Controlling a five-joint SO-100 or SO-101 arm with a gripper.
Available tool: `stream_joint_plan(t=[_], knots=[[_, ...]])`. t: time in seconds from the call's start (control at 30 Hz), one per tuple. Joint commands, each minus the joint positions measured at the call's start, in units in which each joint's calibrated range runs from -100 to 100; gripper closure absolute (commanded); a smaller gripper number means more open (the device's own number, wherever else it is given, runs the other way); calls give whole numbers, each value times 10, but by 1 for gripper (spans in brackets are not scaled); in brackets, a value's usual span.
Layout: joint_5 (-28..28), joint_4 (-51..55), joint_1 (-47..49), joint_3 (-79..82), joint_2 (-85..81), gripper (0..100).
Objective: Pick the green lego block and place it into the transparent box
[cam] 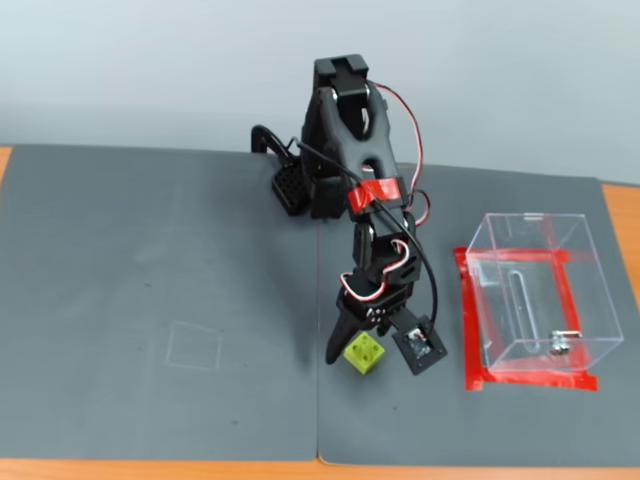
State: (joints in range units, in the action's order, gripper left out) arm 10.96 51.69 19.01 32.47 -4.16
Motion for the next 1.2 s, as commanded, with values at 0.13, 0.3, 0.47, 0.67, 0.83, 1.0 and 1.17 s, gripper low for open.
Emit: stream_joint_plan(t=[0.13,0.3,0.47,0.67,0.83,1.0,1.17], knots=[[2,2,-1,-30,20,61],[2,3,-3,-30,32,61],[2,-1,-3,-31,34,61],[2,-5,-3,-31,34,61],[2,-5,-3,-31,34,61],[2,-5,-4,-31,34,61],[2,-5,-8,-30,34,61]])
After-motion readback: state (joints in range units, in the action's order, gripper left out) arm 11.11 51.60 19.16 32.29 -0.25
